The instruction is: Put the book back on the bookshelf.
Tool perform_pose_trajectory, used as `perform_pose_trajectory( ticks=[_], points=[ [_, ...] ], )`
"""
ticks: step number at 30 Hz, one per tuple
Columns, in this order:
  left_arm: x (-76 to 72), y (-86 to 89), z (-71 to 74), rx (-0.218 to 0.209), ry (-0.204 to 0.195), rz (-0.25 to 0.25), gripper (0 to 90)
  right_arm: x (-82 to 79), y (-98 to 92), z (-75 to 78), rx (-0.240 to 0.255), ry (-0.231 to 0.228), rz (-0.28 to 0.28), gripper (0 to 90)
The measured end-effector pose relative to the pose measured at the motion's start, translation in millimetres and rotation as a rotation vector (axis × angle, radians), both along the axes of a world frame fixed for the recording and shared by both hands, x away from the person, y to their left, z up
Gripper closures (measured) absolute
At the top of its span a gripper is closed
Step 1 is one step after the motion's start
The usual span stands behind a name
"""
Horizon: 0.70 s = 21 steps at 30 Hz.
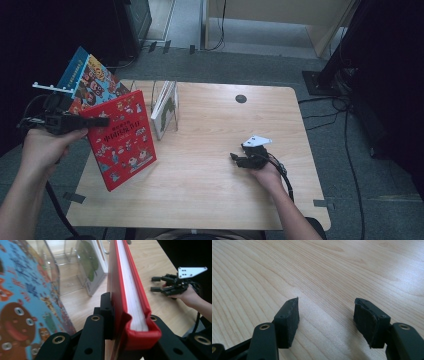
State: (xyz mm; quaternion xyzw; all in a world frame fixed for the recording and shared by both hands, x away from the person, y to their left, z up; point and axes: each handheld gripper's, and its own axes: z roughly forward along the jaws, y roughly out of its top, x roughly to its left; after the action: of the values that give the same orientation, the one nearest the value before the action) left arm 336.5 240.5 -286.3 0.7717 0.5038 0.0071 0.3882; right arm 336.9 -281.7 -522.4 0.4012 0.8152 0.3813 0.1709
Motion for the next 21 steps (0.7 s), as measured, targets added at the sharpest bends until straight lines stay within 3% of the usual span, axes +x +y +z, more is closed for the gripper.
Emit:
perform_pose_trajectory(
  ticks=[6,21],
  points=[
    [8.7,7.0,3.1,0.01,-0.001,0.034,79.9,-0.1,0.0,0.1,0.0,0.002,0.001,37.4],
    [39.1,1.4,14.4,0.042,-0.022,0.065,79.9,0.0,0.0,-0.1,0.0,-0.001,0.0,37.4]
  ],
)
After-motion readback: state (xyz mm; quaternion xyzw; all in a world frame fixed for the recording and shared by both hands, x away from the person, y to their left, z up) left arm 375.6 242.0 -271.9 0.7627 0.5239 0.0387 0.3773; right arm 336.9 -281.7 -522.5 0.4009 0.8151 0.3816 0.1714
